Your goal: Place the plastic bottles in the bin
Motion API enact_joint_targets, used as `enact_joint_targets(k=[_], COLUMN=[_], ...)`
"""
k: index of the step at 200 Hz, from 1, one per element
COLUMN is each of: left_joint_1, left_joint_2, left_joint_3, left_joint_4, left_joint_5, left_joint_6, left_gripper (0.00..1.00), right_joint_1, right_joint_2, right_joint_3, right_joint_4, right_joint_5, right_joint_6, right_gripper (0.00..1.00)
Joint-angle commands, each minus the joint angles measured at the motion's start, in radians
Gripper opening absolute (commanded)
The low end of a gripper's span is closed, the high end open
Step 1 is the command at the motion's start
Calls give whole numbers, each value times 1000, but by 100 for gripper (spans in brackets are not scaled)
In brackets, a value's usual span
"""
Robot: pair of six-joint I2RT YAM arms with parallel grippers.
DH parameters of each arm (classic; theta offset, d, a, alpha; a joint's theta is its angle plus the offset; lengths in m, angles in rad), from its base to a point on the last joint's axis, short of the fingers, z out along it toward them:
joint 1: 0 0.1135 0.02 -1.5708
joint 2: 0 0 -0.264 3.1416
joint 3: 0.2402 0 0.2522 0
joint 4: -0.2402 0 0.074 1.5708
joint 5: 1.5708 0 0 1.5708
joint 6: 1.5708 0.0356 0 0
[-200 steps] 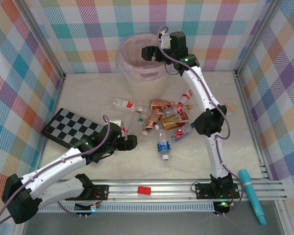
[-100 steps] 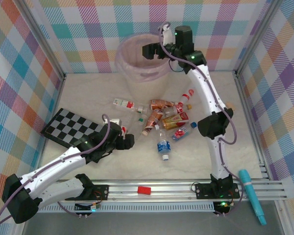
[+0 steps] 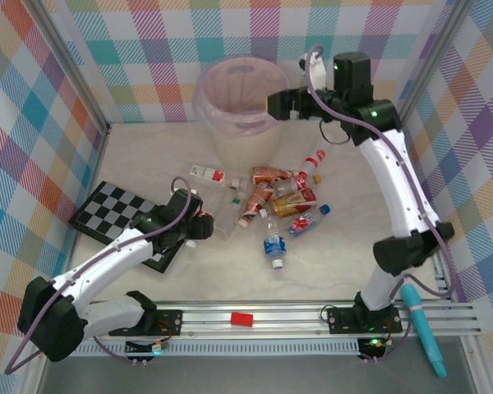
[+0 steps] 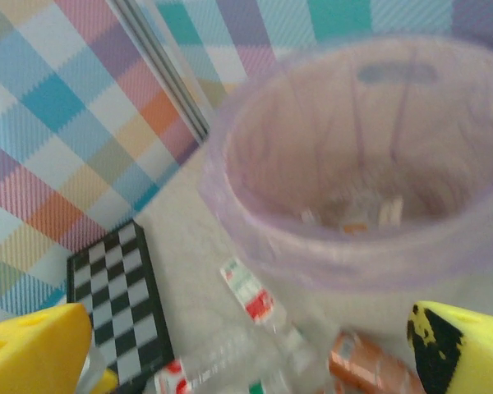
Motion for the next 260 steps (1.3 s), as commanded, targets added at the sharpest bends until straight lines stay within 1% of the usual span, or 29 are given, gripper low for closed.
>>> enact_joint_targets(k=[1, 22, 33, 51, 86, 121, 146, 179, 202, 236, 260], left_joint_1=[30, 35, 38, 42, 44, 54, 63, 74, 77, 80, 80], left_joint_2=[50, 111, 138, 173, 230, 282, 313, 356, 389, 440, 478], left_joint_3=[33, 59, 71, 79, 110, 133, 149, 168, 178, 193, 200], left_joint_4=[33, 43, 49, 69, 78, 96, 106, 109, 105, 109, 119], left_joint_5=[55, 65, 70, 78, 54, 63, 73, 81, 73, 77, 94], left_joint_6=[69, 93, 100, 107, 118, 119, 117, 121, 126, 123, 116], left_gripper=[77, 77, 77, 77, 79, 81, 80, 79, 78, 72, 72], right_joint_1=[-42, -104, -149, -195, -246, -259, -268, -290, -309, -319, -323], right_joint_2=[-148, -283, -337, -400, -471, -513, -534, -554, -565, -563, -561], right_joint_3=[-164, -358, -444, -555, -736, -905, -1007, -1140, -1226, -1267, -1272], right_joint_4=[-55, -70, -76, -94, -105, -77, -57, -25, 31, 64, 72], right_joint_5=[50, 93, 86, 85, 108, 95, 109, 212, 203, 190, 191], right_joint_6=[26, 75, 94, 102, 102, 120, 151, 207, 227, 232, 228], right_gripper=[98, 98, 98, 97, 97, 96, 96, 95, 95, 94, 94])
